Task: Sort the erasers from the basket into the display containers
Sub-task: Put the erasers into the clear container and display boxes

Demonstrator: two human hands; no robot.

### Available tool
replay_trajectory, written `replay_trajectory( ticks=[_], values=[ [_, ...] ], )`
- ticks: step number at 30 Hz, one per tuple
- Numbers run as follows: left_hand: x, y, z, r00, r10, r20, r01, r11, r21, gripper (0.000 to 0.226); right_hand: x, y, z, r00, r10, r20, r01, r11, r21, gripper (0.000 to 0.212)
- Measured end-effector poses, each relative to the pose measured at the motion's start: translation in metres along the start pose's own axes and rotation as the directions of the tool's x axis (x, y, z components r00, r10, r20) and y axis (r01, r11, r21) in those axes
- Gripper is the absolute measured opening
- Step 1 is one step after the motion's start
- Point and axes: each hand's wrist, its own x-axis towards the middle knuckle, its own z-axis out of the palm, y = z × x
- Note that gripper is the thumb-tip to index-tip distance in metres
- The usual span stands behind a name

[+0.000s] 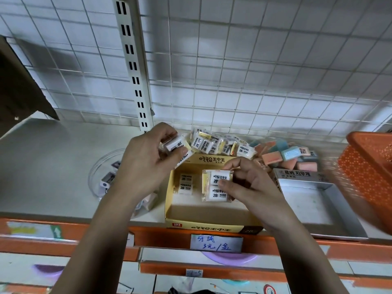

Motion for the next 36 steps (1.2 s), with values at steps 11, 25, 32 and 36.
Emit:
replay_trajectory(
  ticks=[11, 25, 32, 36],
  values=[
    [0.0, -0.011, -0.009, 0.999, 0.025, -0.021, -0.024, 0.997, 0.074, 0.028, 0.014, -0.004, 0.042, 0.974, 0.208, 0.087, -0.138, 0.854, -0.502, 0.022],
    [0.001, -0.021, -0.019, 1.0, 0.001, -0.016, -0.003, 0.997, -0.083, 0.018, 0.021, 0.009, 0.055, 0.958, 0.258, 0.122, -0.083, 0.659, -0.748, 0.016],
    [0.002, -0.011, -0.014, 0.992, -0.063, 0.112, 0.107, 0.886, -0.452, 0.012, 0.015, 0.007, 0.055, 0.986, 0.136, 0.094, -0.022, 0.671, -0.741, 0.019],
    [0.006, 0.001, -0.008, 0.984, -0.022, 0.177, 0.115, 0.837, -0.535, 0.03, 0.008, -0.003, 0.026, 0.994, -0.093, -0.054, 0.029, 0.718, -0.696, 0.01]
  ],
)
